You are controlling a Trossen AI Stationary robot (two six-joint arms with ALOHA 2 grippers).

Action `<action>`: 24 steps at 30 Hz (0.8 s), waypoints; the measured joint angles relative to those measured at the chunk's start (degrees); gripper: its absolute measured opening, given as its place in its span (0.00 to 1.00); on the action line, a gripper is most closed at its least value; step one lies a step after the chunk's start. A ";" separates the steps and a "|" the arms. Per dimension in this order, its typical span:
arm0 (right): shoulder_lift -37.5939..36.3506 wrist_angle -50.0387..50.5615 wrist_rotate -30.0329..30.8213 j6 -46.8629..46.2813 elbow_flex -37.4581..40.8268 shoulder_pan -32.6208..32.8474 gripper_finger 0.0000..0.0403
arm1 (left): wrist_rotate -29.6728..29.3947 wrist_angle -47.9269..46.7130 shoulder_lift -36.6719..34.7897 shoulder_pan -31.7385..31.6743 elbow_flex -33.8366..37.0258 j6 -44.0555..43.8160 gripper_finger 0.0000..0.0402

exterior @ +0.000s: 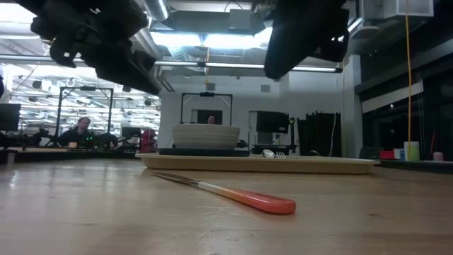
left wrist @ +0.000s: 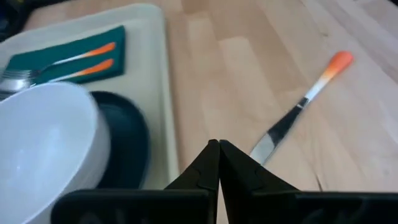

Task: Set up tray
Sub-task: Put the orange knife on the dark green napkin on the gray tray

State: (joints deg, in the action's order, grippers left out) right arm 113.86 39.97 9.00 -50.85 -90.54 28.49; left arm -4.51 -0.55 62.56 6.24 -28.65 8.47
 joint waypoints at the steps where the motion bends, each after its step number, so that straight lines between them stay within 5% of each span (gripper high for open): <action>1: 0.94 0.08 -0.66 -0.31 -1.08 0.29 0.00 | 0.02 0.04 1.08 0.53 -0.46 0.88 0.00; 9: 6.60 1.49 -1.21 -6.73 -5.97 2.30 0.00 | 0.01 0.05 7.66 5.04 -2.89 10.38 0.01; 24: 11.45 1.44 0.72 -7.28 -5.97 2.91 0.00 | -0.48 -2.82 9.25 5.58 -2.84 7.70 0.01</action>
State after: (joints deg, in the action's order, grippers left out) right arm 125.31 41.41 9.72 -58.13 -96.51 31.40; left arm -4.99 -3.37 71.81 11.81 -31.48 16.17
